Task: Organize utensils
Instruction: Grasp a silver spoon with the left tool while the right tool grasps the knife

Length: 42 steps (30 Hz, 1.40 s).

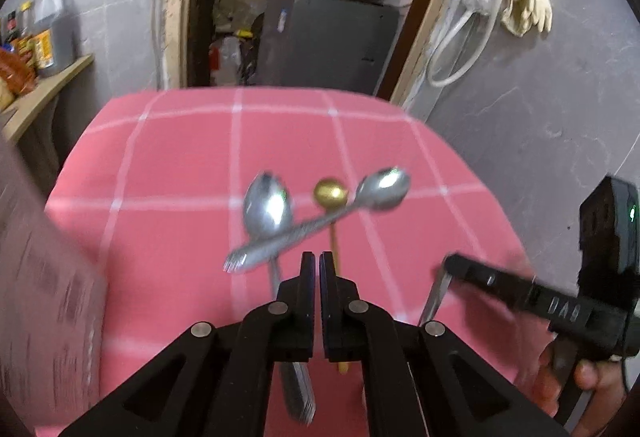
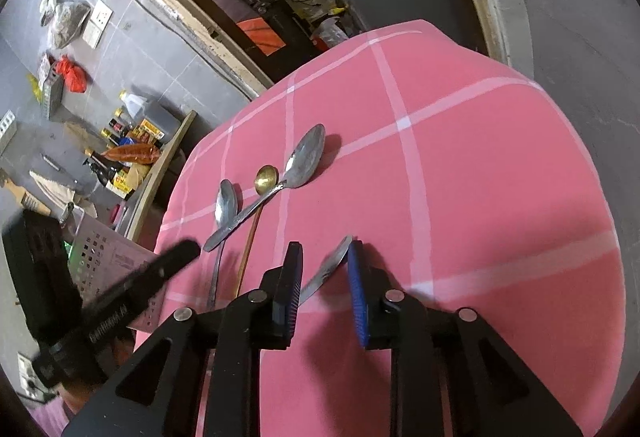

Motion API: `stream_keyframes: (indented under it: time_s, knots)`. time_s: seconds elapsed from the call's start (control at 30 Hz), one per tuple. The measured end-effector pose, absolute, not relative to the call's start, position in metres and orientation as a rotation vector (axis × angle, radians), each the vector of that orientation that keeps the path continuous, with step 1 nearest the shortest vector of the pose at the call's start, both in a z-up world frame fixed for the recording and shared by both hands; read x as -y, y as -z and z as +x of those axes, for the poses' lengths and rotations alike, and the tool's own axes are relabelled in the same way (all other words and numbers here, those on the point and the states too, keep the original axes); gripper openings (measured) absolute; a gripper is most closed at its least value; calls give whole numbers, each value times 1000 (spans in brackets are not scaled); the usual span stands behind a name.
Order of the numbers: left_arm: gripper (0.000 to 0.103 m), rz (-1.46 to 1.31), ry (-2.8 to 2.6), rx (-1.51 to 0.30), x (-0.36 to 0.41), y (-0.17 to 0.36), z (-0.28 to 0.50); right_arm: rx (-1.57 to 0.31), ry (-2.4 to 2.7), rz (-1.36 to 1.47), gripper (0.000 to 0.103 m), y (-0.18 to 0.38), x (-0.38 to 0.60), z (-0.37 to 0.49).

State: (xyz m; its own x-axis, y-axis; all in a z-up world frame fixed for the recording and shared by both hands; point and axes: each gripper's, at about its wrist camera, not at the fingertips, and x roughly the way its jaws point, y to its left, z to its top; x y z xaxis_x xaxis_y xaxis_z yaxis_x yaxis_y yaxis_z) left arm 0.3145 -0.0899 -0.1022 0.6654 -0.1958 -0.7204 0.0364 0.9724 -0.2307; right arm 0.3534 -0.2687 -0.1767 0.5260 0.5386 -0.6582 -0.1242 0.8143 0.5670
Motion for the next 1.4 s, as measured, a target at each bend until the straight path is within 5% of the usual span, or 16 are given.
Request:
stream_keyframes:
  time_s: [0.3,0.43,0.7,0.93,1.2,1.3,1.4]
  knots:
    - [26,-194,208,-819,104,107,360,-970,-491,494,1,189,263,372]
    - [38,-169,235,-834,112,112,372,-961,-520,509,1,189,265,370]
    - [41,-92,273,-888,134,126,392,-947,-518,488,1,186,271,364]
    - [60,-21,283,-888,150,127,401,-941,-514,495,1,186,273,364]
    - [60,128,223,-892,169,127,408,-923,-490,495,1,185,279,358]
    - [39,113,185,-889,163,125,411,-925,-485,487,1,185,278,358]
    - [39,25,186,-906,149,124,414,-929,-481,484,1,186,277,359]
